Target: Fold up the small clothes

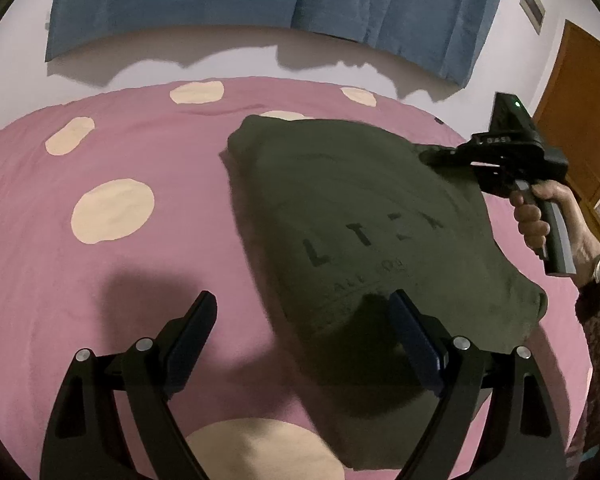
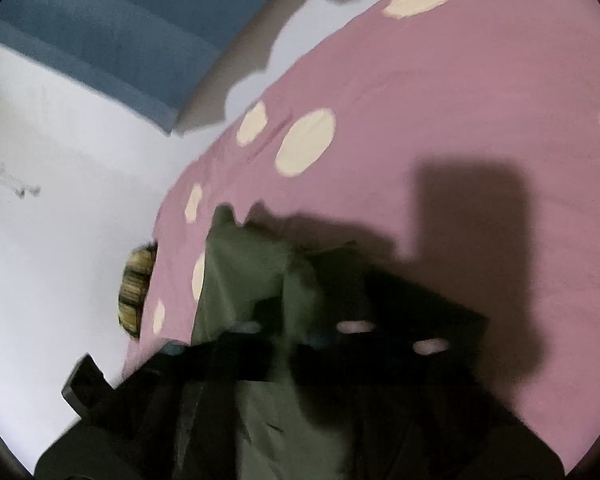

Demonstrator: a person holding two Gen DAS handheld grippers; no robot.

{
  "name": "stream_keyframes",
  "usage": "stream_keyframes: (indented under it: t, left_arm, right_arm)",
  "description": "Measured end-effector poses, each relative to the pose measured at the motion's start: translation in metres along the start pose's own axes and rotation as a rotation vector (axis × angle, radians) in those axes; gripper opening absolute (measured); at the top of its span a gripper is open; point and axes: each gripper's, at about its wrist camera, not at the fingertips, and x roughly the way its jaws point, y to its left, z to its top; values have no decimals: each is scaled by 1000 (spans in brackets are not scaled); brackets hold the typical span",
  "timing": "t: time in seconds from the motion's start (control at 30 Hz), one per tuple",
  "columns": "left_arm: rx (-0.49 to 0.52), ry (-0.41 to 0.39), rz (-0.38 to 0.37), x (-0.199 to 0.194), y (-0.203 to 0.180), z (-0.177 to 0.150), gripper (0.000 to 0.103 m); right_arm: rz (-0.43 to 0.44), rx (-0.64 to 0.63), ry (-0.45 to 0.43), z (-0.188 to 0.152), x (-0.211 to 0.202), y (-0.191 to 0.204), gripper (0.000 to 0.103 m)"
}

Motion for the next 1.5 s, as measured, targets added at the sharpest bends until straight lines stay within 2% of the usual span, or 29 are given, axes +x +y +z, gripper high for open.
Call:
stream_keyframes:
  t: [0.07,0.2,0.3,0.47,0.57,0.73,0.93,1.03,1.13,1.23,1.3,1.37,1.4,1.5]
  left_arm:
    - [10,-6,4,0,-1,1,87]
    - [4,6,8,4,-4,2,87]
    - [-2,17,11,10,-7,2,87]
    - [11,23,29,18,-10,2,88]
    - [-9,41,-1,24,-5,3,89]
    - [-73,68,-51,35,5,3,89]
    - [-79,80,-68,38,8,6,90]
    - [-77,80,-66,38,7,5,90]
    - [-65,72,-59,39,8,5,90]
    - [-61,71,-60,36,9,4,89]
    - [-70,70,-72,30,12,5,89]
    - [-80,54,-83,22,19,7,89]
    - [-90,31,-91,16,24,9,89]
    - [-103,-2,-100,9,40,14,89]
  right_arm:
    - [-7,-39,-18,0,-5,10,4]
    - [40,-32,-75,5,-22,11,3]
    - [-13,14,-50,4,-13,-7,3]
    - [-15,104,-18,-1,6,-38,3]
    - [-19,147,4,-6,19,-56,3]
    - [46,236,-24,-17,26,-83,5]
    - [11,224,-32,-19,18,-81,9]
    - [26,237,-39,-15,19,-81,12]
    - [39,252,-61,-17,11,-84,18]
    - [28,256,-94,-20,-3,-85,30]
    - [19,262,-124,-23,-15,-86,52]
    - [22,267,-165,-27,-32,-87,64]
    - [25,265,-176,-29,-39,-90,70]
    - [48,260,-161,-35,-50,-98,77]
